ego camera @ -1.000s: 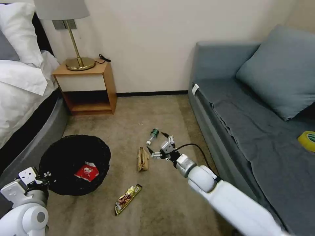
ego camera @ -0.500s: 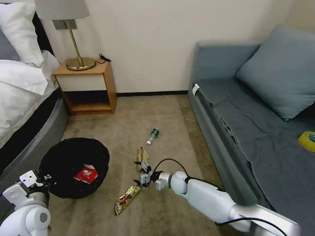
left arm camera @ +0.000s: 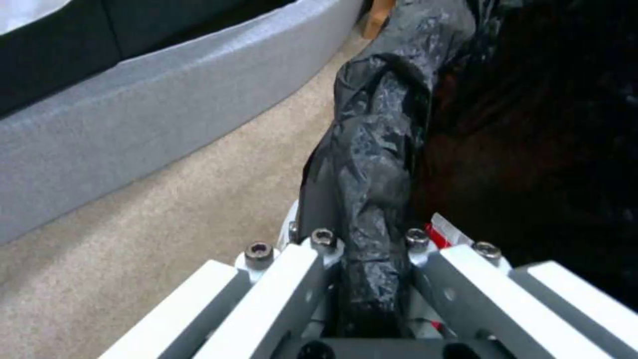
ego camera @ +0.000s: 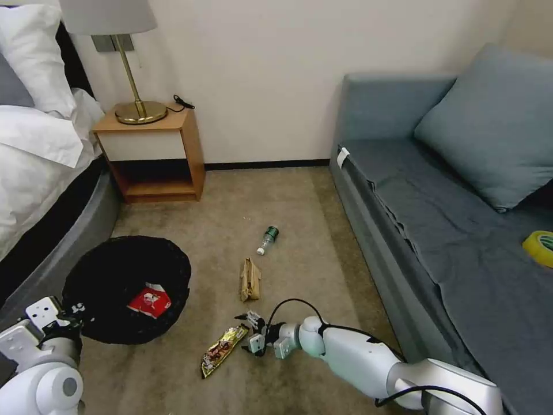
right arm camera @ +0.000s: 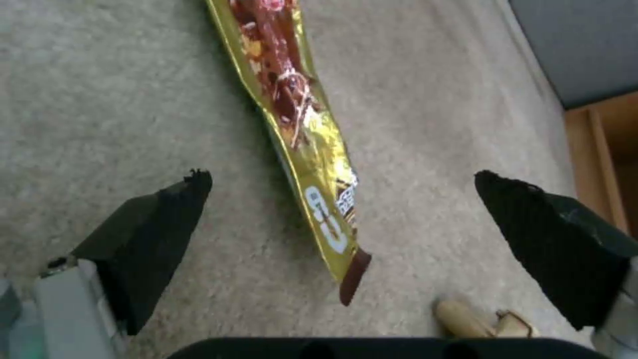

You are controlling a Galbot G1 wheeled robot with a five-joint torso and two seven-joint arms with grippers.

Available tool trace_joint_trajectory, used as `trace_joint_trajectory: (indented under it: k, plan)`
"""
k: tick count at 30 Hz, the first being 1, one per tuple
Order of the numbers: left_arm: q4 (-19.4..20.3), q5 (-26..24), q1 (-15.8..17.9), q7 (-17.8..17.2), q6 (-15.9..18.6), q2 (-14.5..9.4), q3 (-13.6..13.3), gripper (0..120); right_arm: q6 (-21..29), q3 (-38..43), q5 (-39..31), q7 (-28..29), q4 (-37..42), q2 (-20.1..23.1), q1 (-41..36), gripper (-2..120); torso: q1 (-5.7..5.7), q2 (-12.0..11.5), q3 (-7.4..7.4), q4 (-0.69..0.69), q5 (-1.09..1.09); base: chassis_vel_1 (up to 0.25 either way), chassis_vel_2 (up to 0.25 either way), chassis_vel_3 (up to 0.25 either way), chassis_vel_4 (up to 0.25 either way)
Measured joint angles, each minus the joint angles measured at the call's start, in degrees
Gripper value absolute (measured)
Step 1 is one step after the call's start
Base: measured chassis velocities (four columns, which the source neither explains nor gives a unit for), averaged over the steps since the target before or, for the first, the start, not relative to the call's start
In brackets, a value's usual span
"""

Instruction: Pick up the trash bin, then pick up the garbage on the floor and place it into the trash bin.

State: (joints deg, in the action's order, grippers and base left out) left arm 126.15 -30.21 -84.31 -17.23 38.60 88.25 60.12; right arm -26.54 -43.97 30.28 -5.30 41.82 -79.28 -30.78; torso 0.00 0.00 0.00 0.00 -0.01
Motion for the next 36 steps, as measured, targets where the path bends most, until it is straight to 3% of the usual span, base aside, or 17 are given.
trace_joint_trajectory:
  k: [23, 36]
  plan:
    - [0.18, 0.20, -0.17, 0.14, -0.09, 0.40, -0.75, 2, -0.23, 2.40, -0.06, 1.43, -5.02, -3.41, 0.00, 97, 0.00, 0.00, 0.00, 0.00, 0.01, 0.000, 0.000, 0.000, 0.000]
    - [0.41, 0.29, -0.62, 0.15, -0.15, 0.58, -0.76, 2, -0.29, 2.68, -0.11, 1.33, -6.60, -4.70, -0.41, 56, 0.00, 0.00, 0.00, 0.00, 0.00, 0.000, 0.000, 0.000, 0.000]
